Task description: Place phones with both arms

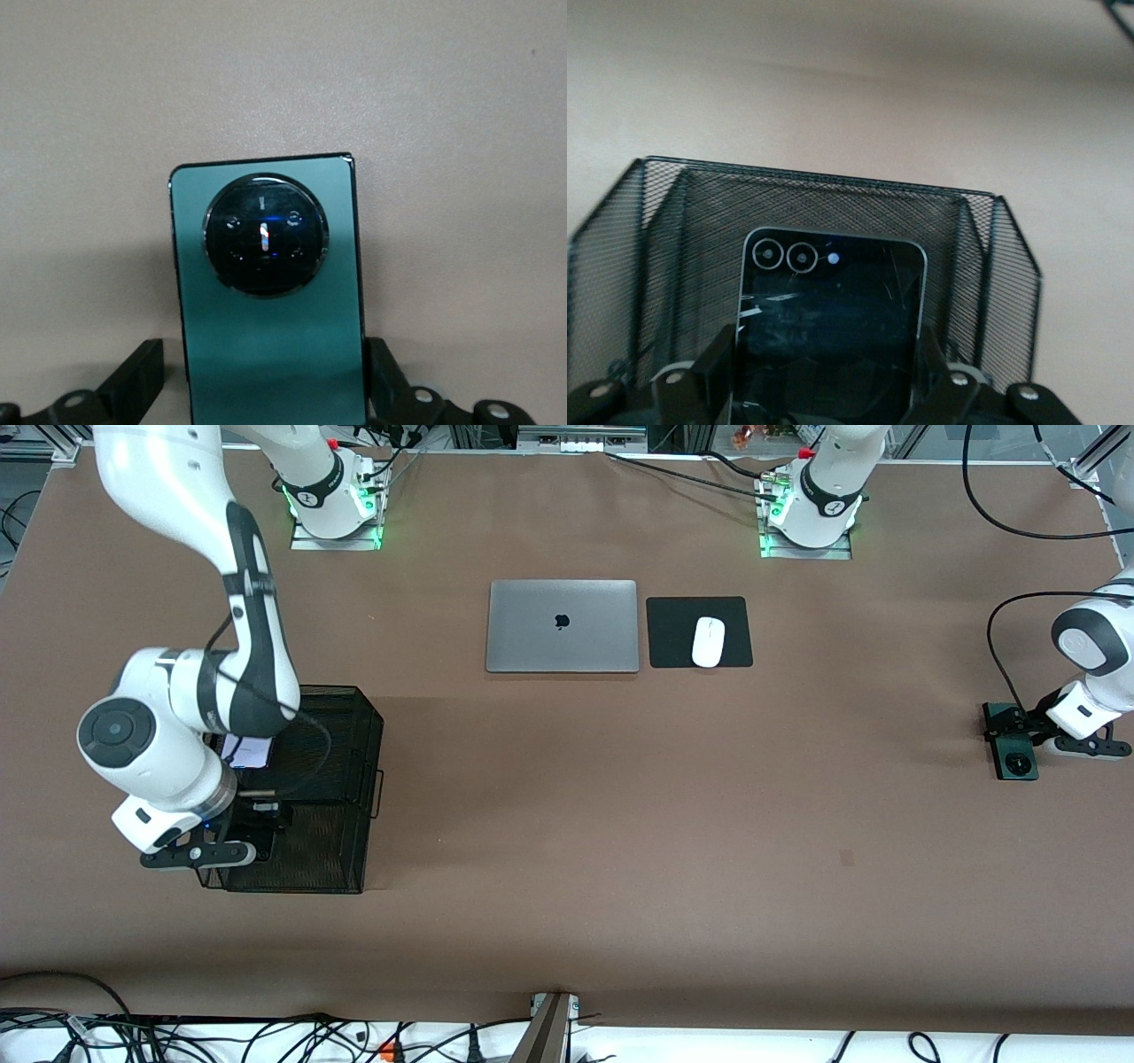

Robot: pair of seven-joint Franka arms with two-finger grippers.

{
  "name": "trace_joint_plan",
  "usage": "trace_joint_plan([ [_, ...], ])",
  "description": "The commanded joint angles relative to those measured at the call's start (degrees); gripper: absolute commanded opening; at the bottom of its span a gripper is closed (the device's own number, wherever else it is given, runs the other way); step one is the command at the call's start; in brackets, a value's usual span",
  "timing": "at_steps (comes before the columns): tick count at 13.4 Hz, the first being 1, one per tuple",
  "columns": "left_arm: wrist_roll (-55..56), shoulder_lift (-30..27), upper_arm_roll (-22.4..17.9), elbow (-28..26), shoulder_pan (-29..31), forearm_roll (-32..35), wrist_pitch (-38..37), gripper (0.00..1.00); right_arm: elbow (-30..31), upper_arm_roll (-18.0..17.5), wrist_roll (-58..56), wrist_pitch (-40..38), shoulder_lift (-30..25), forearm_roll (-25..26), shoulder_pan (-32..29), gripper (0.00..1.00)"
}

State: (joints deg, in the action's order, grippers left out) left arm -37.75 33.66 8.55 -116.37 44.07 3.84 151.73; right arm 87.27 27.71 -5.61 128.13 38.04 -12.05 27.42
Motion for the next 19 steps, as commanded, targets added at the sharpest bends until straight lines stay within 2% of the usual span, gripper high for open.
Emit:
trace_joint_plan([
  [1,-0.8,1.1,0.8,-0.1,0.8,-0.4,1.9,0.83,-0.4,-0.5,-1.4,2.8,2.7,-4.2,-1.7,0.03],
  [3,0.0,1.5,0.8,0.1,0.6,-0.5,1.8,0.48,-0.4,-0.5,-1.3,3.1,3.6,-7.1,-2.5,0.04],
  [5,0.8,1.5,0.8,0.3,0.3,-0.5,1.8,0.24,-0.4,-0.5,-1.4,3.6,4.9,-12.3,-2.8,0.07],
  [6,1.0,1.3,0.8,0.4,0.1,-0.5,1.6,0.15,-0.5,-0.5,-1.4,3.6,5.1,-12.7,-2.9,0.13],
  [7,1.1,1.1,0.8,0.8,-0.1,-0.5,1.3,0.10,-0.5,-0.5,-1.4,3.6,5.2,-12.7,-3.0,0.40],
  [8,1.6,0.9,0.8,1.3,-1.3,-0.5,0.9,0.07,-0.5,-0.5,-1.3,3.9,5.2,-12.8,-3.0,0.79],
  [10,2.6,0.7,0.8,4.7,-3.1,-0.5,-3.7,0.04,-0.5,-0.5,-0.9,4.4,5.4,-12.7,-3.0,0.99],
  [12,4.4,0.1,0.8,8.2,-4.4,-0.5,-9.4,0.01,-1.1,-0.5,-1.1,4.4,5.3,-12.6,-3.0,0.99],
  [14,5.1,-0.3,0.9,11.1,-4.8,-0.5,-14.7,0.00,-4.1,-0.3,-1.1,2.4,5.2,-12.2,-3.0,0.99],
  [17,7.6,-0.5,0.9,13.6,-7.1,-0.4,-17.2,0.00,-7.8,1.1,-1.0,-6.2,4.0,-12.5,-3.1,0.98],
  [19,15.4,-0.5,0.9,13.7,-12.5,-0.4,-17.2,0.00,-10.5,2.7,-0.9,-14.4,1.9,-12.6,-3.0,0.98],
])
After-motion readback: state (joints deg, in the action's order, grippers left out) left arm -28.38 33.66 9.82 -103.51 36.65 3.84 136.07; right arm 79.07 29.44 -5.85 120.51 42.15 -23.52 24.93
